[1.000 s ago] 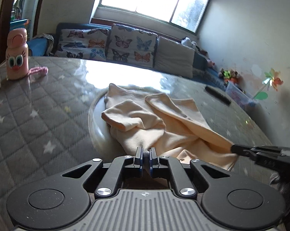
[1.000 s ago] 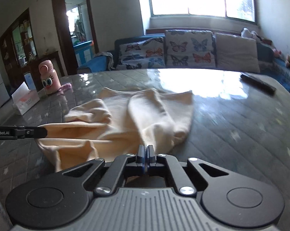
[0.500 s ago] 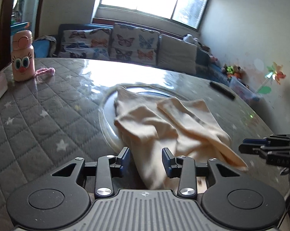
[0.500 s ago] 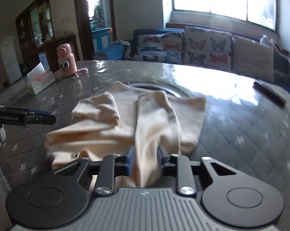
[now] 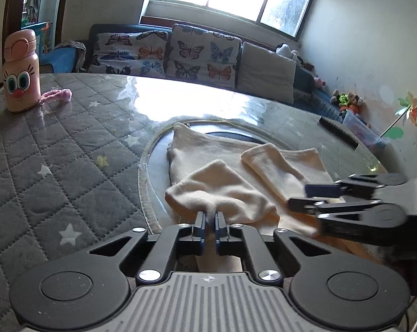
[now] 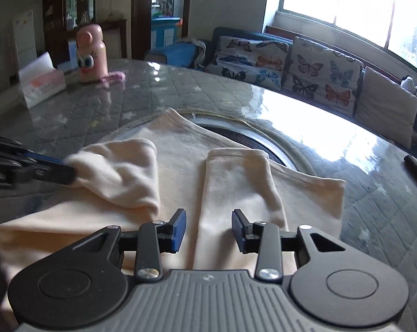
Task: Fold clothes
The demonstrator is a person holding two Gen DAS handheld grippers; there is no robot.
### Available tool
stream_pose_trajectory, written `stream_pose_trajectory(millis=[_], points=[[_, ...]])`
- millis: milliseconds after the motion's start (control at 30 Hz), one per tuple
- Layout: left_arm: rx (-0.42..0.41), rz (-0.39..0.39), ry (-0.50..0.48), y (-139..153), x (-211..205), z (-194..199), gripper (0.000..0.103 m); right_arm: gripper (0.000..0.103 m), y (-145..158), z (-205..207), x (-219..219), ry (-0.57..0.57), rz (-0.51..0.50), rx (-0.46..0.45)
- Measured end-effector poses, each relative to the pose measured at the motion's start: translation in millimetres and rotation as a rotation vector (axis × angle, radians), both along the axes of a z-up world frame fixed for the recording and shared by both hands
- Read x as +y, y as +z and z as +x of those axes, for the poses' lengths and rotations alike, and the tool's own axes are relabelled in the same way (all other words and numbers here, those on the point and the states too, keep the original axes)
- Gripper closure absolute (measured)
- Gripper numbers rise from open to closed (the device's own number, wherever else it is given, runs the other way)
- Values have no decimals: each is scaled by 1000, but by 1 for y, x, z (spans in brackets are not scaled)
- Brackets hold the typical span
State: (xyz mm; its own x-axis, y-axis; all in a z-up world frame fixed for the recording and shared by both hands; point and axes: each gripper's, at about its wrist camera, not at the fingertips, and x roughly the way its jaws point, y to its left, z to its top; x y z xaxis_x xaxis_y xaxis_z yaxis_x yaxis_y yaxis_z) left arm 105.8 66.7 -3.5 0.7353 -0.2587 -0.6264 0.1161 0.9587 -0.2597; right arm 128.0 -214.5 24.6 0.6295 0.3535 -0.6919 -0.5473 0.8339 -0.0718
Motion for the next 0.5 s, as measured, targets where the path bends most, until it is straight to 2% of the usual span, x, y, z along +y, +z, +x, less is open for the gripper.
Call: stream_pose_trajectory(millis=[133, 200, 267, 367, 500], points=[[-42, -4, 36, 12, 13, -7, 99, 70, -11, 9, 5, -3, -18, 12], [-67, -4, 68, 20, 23, -12, 99, 86, -14, 10, 4, -2, -24, 14], [-93, 2, 105, 28, 36, -19, 99, 96, -10, 8, -1, -19, -17, 6], [-119, 17, 168, 38, 59, -31, 99, 101, -3, 5, -10, -44, -6, -9], [-122, 48, 265, 42, 95, -52, 99, 103, 13, 0, -31, -104, 27, -53]])
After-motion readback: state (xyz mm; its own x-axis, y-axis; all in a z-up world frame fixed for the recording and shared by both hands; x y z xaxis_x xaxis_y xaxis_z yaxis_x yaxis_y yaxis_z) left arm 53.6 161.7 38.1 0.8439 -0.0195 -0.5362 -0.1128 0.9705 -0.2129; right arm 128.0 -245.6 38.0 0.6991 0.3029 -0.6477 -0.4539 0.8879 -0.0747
